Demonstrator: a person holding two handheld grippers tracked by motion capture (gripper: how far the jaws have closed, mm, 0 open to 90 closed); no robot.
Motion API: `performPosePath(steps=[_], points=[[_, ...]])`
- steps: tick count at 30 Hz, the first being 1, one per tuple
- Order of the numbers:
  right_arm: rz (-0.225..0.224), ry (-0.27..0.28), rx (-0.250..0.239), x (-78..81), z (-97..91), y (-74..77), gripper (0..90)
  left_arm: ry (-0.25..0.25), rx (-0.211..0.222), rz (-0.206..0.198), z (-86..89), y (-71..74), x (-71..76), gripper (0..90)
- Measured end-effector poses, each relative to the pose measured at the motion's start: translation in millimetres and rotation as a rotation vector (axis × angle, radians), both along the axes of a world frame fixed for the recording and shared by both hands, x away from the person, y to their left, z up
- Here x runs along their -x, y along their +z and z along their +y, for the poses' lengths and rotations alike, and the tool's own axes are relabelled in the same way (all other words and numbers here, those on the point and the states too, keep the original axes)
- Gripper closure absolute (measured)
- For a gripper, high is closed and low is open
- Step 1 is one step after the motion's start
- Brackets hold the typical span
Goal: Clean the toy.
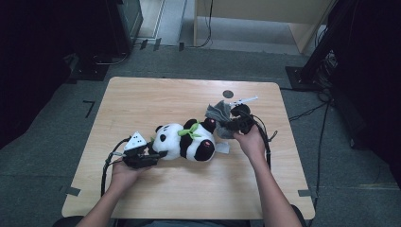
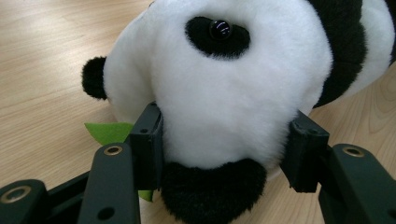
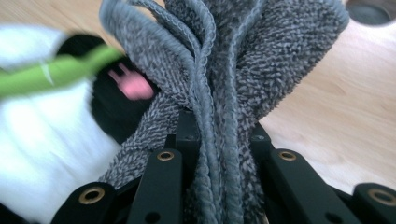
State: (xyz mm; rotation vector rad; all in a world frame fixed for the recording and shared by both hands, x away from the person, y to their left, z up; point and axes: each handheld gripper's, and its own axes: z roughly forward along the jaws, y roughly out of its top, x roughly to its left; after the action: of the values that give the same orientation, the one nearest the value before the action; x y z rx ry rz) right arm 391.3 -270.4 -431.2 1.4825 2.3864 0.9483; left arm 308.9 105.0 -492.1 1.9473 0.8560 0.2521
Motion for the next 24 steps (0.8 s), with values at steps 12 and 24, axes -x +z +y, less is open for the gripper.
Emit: performPosePath(steps=[12,24], points=[[-0.141,0.113,-0.154,8.8,31.5,55.2,75.0,0.001,-0.008,0.002,-0.4,1.0,0.2,41.9],[-0.028,0.250,-0.175,11.6,63.7,12.3,75.0,0.009,-0.038,0.023,-3.8,1.7,1.0,44.6]])
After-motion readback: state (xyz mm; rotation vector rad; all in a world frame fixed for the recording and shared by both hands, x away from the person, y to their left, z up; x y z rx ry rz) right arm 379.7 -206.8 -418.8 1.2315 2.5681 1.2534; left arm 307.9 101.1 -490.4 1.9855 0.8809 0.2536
